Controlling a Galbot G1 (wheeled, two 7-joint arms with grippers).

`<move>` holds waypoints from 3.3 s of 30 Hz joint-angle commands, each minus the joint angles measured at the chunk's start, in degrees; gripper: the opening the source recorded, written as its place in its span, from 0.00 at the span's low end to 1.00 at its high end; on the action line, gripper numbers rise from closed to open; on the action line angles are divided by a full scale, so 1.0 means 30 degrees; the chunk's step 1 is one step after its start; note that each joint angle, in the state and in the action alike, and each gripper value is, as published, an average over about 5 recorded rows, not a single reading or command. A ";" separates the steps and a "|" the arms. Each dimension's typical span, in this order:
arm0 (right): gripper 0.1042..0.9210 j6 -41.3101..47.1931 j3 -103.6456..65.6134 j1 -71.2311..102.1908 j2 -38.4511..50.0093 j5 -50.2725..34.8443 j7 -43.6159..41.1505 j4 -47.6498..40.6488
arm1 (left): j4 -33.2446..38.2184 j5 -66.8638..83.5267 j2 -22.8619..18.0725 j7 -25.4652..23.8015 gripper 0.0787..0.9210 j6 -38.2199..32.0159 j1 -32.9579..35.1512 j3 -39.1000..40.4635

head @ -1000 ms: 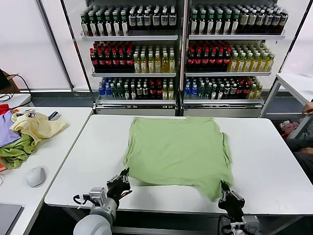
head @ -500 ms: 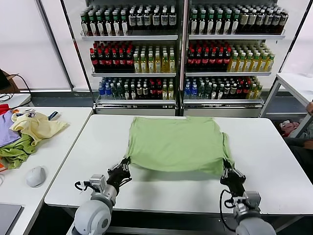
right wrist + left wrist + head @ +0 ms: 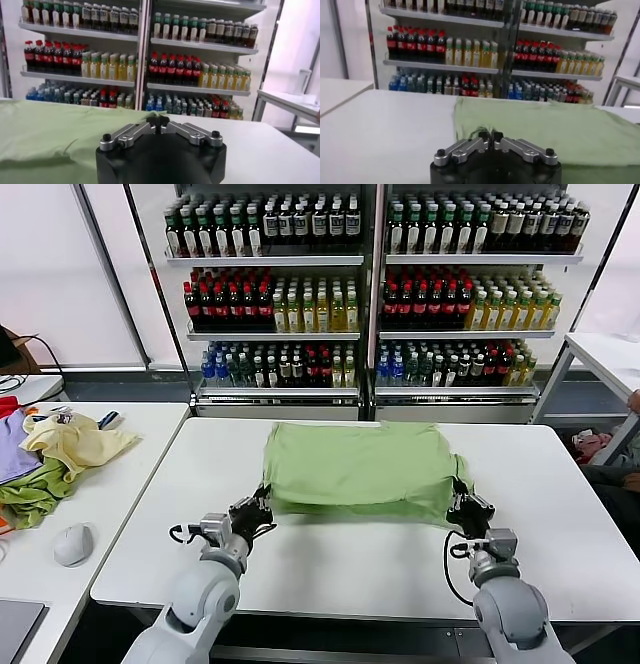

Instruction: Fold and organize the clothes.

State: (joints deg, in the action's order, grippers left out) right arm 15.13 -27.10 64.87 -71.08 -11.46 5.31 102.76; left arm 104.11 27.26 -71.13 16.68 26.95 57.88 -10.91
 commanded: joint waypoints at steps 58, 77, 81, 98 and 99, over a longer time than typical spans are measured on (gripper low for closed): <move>0.35 0.4079 -0.0846 0.1336 0.0152 -0.1703 0.0677 -0.0896 | -0.3576 -0.0329 -0.0552 0.1045 0.51 0.0984 -0.1209 0.0741; 0.05 0.3347 -0.2376 0.7190 0.0544 -0.1506 0.0510 0.5310 | 0.1425 0.0264 0.0009 0.0699 0.03 0.0726 0.3624 -0.0491; 0.05 0.3290 -0.2665 0.8885 0.0369 -0.0982 0.0471 0.6765 | 0.3439 0.0158 0.0176 0.0730 0.03 0.0772 0.5934 -0.1097; 0.23 0.1053 -0.2665 1.0340 0.0181 0.0471 -0.0209 0.8160 | 0.8080 -0.2054 0.0365 0.0975 0.06 0.1534 1.1527 -0.2953; 0.26 0.0851 -0.2675 1.0109 0.0217 0.0290 -0.0145 0.8235 | 0.8163 -0.2054 0.0425 0.0986 0.08 0.1621 1.1509 -0.3071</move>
State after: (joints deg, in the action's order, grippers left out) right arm 22.91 -34.96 93.26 -70.44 -11.37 5.28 124.21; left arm 123.57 23.46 -69.70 19.63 31.07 86.31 -18.78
